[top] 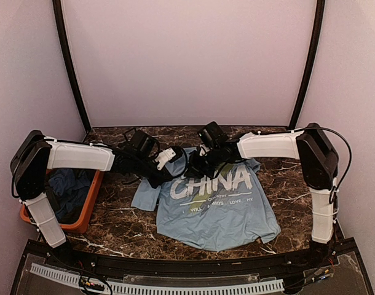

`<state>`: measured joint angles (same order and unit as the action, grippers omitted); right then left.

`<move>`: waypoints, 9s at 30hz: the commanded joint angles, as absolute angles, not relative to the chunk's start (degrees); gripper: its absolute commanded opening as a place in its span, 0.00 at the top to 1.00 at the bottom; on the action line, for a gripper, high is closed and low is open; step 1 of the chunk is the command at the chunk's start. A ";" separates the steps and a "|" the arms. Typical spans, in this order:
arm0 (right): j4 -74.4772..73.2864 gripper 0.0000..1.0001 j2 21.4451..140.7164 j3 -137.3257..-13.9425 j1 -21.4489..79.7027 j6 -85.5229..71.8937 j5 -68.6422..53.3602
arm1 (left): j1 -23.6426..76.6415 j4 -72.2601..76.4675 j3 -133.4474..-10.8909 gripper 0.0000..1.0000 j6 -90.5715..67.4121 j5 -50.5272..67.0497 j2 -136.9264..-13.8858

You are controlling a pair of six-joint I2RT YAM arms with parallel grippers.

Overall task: Pin the brooch onto the clothing
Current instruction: Cross the brooch on the flattened clothing.

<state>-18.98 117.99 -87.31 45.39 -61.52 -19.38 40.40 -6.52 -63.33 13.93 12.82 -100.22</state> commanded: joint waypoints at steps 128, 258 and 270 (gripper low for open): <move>-22.55 1.00 119.37 -93.67 47.53 -61.27 -14.61 | 43.74 -9.96 -64.41 0.99 17.40 10.72 -100.02; -29.07 1.00 106.63 -84.03 45.97 -14.80 -38.71 | 43.93 -20.06 -68.34 0.15 20.09 5.64 -95.49; -31.32 1.00 107.22 -82.46 45.09 -11.47 -42.81 | 43.94 -17.48 -65.94 0.07 21.49 14.05 -90.82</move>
<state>-31.33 108.14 -83.55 45.10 -13.72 -39.99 43.68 -16.86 -67.44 20.47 8.43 -94.89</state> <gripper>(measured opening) 0.009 0.932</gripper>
